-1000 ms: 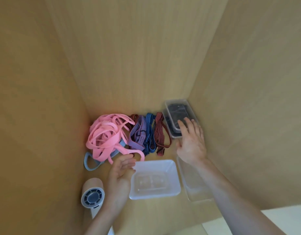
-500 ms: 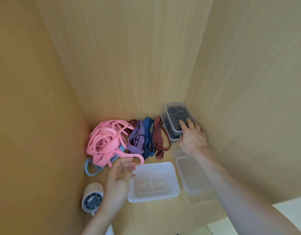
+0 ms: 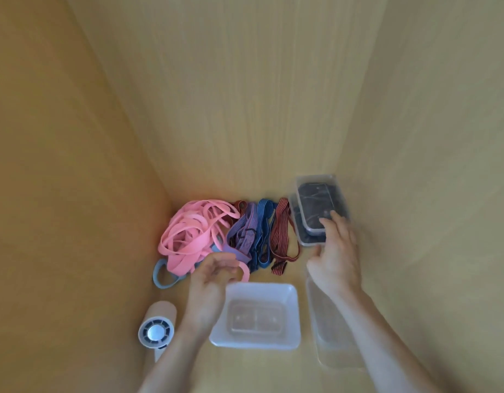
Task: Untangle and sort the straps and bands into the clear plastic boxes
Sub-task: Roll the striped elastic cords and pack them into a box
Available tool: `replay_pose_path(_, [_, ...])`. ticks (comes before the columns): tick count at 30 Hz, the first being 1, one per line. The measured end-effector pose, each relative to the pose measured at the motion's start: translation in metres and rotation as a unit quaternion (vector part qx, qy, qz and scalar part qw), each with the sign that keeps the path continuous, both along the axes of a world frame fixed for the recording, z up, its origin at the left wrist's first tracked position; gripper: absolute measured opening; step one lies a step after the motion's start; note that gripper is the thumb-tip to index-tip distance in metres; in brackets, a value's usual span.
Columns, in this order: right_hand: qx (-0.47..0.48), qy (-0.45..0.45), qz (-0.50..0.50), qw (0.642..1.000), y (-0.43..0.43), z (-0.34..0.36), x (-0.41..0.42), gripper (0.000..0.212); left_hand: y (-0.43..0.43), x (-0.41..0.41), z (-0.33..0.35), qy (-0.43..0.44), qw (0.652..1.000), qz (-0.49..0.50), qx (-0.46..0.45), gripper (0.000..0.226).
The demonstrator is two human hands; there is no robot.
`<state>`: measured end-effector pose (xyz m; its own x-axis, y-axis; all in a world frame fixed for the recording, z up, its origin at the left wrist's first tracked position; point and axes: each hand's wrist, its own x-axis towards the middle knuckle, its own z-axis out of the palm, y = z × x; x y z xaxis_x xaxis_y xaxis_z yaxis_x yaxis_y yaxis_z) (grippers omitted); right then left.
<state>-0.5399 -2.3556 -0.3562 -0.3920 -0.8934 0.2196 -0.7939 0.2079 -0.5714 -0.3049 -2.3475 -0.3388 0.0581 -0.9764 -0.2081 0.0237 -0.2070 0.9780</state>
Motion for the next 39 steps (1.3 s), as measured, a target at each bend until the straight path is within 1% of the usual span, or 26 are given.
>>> replay_pose_path(2, [-0.05, -0.013, 0.051, 0.997, 0.014, -0.007, 0.013, 0.049, -0.001, -0.002, -0.002, -0.002, 1.0, 0.013, 0.005, 0.023])
replay_pose_path(4, [-0.054, -0.038, 0.104, 0.992, 0.024, -0.013, 0.024, 0.041, 0.002, 0.0, -0.005, -0.031, 0.999, 0.017, -0.003, 0.012])
replay_pose_path(6, [-0.028, -0.059, 0.131, 0.989, 0.027, -0.016, 0.03, 0.034, 0.003, 0.003, -0.009, -0.055, 0.998, 0.015, -0.001, 0.02])
replay_pose_path(8, [0.018, -0.073, 0.138, 0.988, 0.027, -0.018, 0.033, 0.027, 0.004, 0.006, -0.013, -0.066, 0.998, 0.01, 0.002, 0.028])
replay_pose_path(10, [0.059, -0.075, 0.136, 0.986, 0.023, -0.022, 0.034, 0.025, 0.004, 0.011, -0.02, -0.09, 0.996, -0.006, -0.001, 0.028])
replay_pose_path(11, [0.078, -0.073, 0.133, 0.985, 0.021, -0.023, 0.034, 0.026, 0.004, 0.016, -0.024, -0.128, 0.991, -0.022, -0.018, 0.024])
replay_pose_path(12, [0.097, -0.073, 0.131, 0.984, 0.017, -0.025, 0.033, 0.027, 0.004, 0.021, -0.029, -0.183, 0.981, -0.051, -0.045, 0.022])
replay_pose_path(13, [0.109, -0.07, 0.13, 0.983, 0.013, -0.024, 0.032, 0.027, 0.005, 0.026, -0.033, -0.251, 0.96, -0.096, -0.081, 0.026])
replay_pose_path(14, [0.118, -0.067, 0.126, 0.983, 0.008, -0.022, 0.031, 0.027, 0.006, 0.03, -0.037, -0.316, 0.929, -0.144, -0.129, 0.031])
replay_pose_path(15, [0.129, -0.061, 0.124, 0.982, 0.002, -0.018, 0.031, 0.029, 0.005, 0.033, -0.041, -0.363, 0.897, -0.185, -0.173, 0.035])
replay_pose_path(16, [0.15, -0.055, 0.13, 0.979, -0.004, -0.014, 0.031, 0.034, 0.005, 0.036, -0.046, -0.383, 0.875, -0.216, -0.201, 0.04])
replay_pose_path(18, [0.216, -0.037, 0.154, 0.964, -0.016, -0.01, 0.039, 0.056, 0.007, 0.041, -0.057, -0.388, 0.859, -0.252, -0.218, 0.052])
replay_pose_path(20, [0.276, -0.01, 0.17, 0.946, -0.027, -0.013, 0.047, 0.072, 0.008, 0.044, -0.066, -0.384, 0.854, -0.272, -0.219, 0.06])
replay_pose_path(23, [0.34, -0.005, 0.149, 0.929, -0.041, -0.028, 0.052, 0.077, 0.008, 0.049, -0.07, -0.386, 0.849, -0.287, -0.219, 0.061])
replay_pose_path(25, [0.353, -0.005, 0.126, 0.927, -0.048, -0.034, 0.053, 0.071, 0.009, 0.05, -0.071, -0.394, 0.846, -0.287, -0.217, 0.058])
replay_pose_path(28, [0.338, 0.001, 0.113, 0.934, -0.051, -0.039, 0.054, 0.05, 0.008, 0.055, -0.075, -0.398, 0.844, -0.287, -0.215, 0.055])
replay_pose_path(32, [0.344, -0.013, 0.118, 0.932, -0.05, -0.043, 0.055, 0.041, 0.007, 0.06, -0.076, -0.399, 0.848, -0.279, -0.208, 0.05])
replay_pose_path(34, [0.324, -0.039, 0.113, 0.939, -0.048, -0.043, 0.055, 0.033, 0.007, 0.062, -0.077, -0.396, 0.853, -0.269, -0.207, 0.046])
replay_pose_path(37, [0.264, -0.082, 0.087, 0.957, -0.042, -0.04, 0.051, 0.019, 0.009, 0.065, -0.075, -0.386, 0.86, -0.263, -0.206, 0.039])
replay_pose_path(39, [0.229, -0.127, 0.059, 0.963, -0.038, -0.039, 0.047, 0.018, 0.009, 0.065, -0.075, -0.379, 0.863, -0.264, -0.204, 0.034])
